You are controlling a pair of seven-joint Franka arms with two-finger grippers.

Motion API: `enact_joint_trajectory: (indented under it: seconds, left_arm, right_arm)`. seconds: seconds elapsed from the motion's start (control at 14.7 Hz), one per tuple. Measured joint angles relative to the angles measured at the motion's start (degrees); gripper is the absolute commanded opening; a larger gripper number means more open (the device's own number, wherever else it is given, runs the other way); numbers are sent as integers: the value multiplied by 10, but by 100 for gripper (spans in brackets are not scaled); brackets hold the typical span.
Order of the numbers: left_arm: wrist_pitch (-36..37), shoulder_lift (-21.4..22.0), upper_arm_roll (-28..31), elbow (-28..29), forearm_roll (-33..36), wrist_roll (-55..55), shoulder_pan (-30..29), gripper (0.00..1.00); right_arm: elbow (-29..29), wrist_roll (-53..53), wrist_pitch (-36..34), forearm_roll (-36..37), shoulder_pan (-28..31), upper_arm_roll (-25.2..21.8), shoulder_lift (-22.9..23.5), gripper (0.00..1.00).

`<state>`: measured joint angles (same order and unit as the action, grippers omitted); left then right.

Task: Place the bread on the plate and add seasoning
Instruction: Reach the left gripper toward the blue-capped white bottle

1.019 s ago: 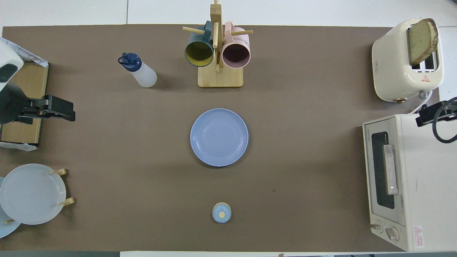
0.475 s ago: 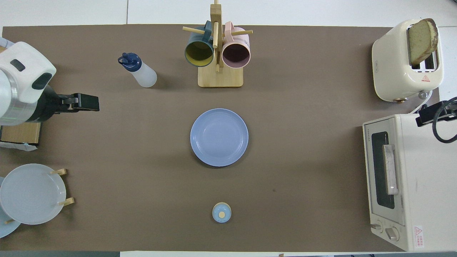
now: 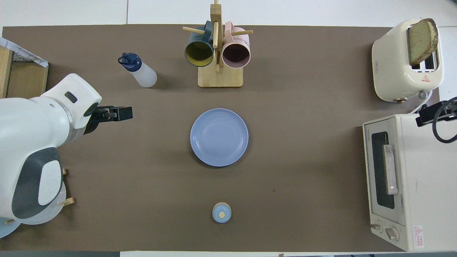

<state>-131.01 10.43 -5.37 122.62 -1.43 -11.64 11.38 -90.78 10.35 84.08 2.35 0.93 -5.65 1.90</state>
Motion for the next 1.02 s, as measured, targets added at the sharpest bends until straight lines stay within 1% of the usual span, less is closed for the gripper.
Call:
enact_joint_trajectory:
  seconds: [0.2,0.41,0.54,0.68,0.75,0.88,1.02]
  left_arm:
    - [-121,-1,0,75,0,0,2,100]
    - [-218,-11,0,123,0,0,6,100]
    - [-287,-28,0,147,3,1,13,100]
    - [-374,-55,0,171,4,1,16,100]
    - [-405,-70,0,178,5,2,17,100]
    - [-438,-95,0,180,25,3,17,100]
    - [-449,-107,1,180,40,3,17,100]
  right_arm:
    - [0,0,0,0,0,0,0,100]
    - [0,0,0,0,0,0,0,100]
    - [0,0,0,0,0,0,0,100]
    - [0,0,0,0,0,0,0,100]
    - [0,0,0,0,0,0,0,100]
    - [0,0,0,0,0,0,0,100]
    - [0,0,0,0,0,0,0,100]
